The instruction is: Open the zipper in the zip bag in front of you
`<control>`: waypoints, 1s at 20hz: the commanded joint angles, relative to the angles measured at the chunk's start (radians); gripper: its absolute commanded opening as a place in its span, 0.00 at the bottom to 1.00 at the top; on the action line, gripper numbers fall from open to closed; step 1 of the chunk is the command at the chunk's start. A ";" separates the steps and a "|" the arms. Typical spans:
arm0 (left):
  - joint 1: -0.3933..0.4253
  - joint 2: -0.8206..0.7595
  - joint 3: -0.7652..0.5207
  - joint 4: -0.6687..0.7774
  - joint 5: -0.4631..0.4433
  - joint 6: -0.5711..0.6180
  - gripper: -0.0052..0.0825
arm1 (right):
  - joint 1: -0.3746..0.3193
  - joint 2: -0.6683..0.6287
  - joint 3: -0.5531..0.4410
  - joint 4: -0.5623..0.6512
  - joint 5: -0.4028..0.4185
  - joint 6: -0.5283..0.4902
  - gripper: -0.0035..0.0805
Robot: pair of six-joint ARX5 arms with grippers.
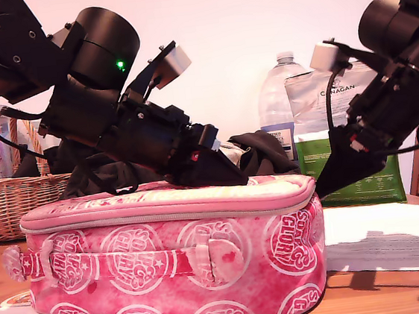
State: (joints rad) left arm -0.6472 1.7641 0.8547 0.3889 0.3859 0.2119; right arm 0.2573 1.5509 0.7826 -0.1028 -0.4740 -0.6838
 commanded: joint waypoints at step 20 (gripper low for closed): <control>0.034 0.119 -0.002 0.054 -0.018 -0.055 0.04 | 0.142 -0.138 0.005 -0.281 0.121 -0.050 0.03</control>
State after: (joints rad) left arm -0.6243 1.8183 0.8677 0.4629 0.3836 0.1600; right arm 0.3824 1.4281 0.7948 -0.3592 -0.3447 -0.7322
